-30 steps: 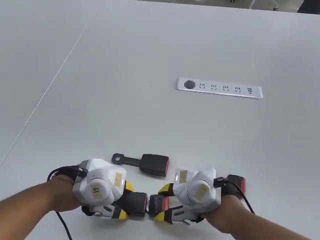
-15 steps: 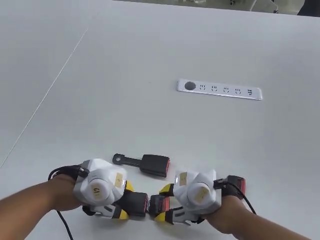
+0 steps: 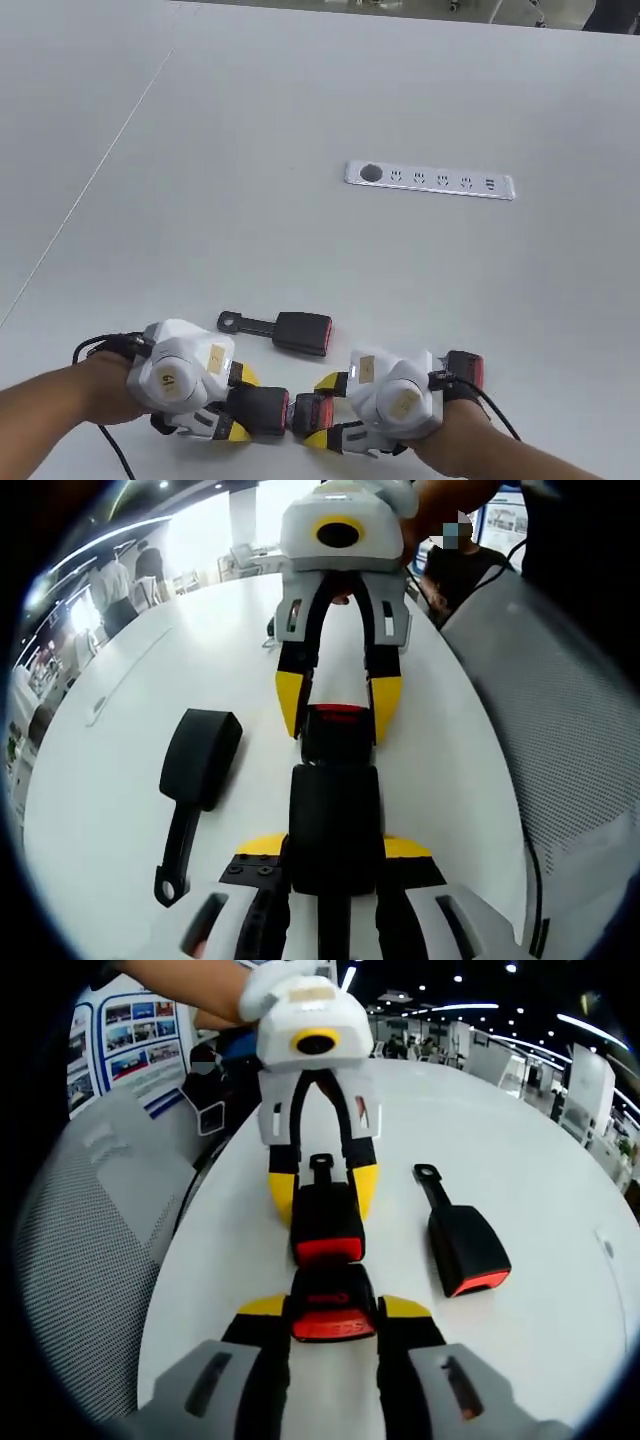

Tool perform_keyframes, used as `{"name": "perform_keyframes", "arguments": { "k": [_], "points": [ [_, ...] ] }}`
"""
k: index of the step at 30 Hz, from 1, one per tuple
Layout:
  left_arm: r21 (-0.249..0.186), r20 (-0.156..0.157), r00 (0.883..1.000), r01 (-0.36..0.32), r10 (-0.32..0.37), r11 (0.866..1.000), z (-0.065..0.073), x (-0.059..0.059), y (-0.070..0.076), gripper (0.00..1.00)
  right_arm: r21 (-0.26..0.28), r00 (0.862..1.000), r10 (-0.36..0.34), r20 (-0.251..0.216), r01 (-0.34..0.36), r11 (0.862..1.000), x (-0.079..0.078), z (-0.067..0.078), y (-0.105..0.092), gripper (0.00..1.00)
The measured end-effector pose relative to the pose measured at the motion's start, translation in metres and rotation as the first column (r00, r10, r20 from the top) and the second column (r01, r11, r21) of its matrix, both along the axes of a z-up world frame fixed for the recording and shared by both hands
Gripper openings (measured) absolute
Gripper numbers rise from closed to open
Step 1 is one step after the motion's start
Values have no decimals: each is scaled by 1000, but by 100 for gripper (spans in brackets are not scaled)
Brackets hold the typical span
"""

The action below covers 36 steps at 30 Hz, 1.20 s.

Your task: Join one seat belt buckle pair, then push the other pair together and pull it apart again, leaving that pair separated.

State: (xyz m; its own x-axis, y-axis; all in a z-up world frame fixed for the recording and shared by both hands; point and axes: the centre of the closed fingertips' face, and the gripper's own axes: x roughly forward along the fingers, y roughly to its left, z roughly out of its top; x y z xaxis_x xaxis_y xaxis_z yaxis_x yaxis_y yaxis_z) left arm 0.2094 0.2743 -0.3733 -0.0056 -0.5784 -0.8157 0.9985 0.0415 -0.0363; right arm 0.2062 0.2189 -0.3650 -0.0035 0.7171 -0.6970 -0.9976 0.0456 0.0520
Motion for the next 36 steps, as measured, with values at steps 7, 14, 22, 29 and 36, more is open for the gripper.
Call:
{"name": "perform_keyframes", "arguments": {
  "k": [7, 14, 22, 29, 36],
  "points": [
    [-30, -2, 1000, 2, -2, 1000, 1, 1, -1, 33, 22, 1000, -23, -3, 23, 999, 1, 0, -2, 31],
    [-40, -7, 1000, 11, -11, 999, 3, 0, -3, 32, 28, 1000, -30, -7, 30, 999, 1, 0, -3, 31],
    [-50, -10, 1000, 13, -14, 999, 3, -1, -2, 32, 39, 999, -44, -14, 44, 998, 1, 0, -2, 31],
    [-31, -31, 999, 8, -9, 999, 4, -2, -6, 34, 40, 998, -54, -27, 55, 998, 0, -1, -3, 33],
    [18, -15, 1000, 15, -14, 1000, 2, -2, -8, 35, 10, 998, -62, -12, 62, 998, -2, 0, -3, 35]
  ]
}}
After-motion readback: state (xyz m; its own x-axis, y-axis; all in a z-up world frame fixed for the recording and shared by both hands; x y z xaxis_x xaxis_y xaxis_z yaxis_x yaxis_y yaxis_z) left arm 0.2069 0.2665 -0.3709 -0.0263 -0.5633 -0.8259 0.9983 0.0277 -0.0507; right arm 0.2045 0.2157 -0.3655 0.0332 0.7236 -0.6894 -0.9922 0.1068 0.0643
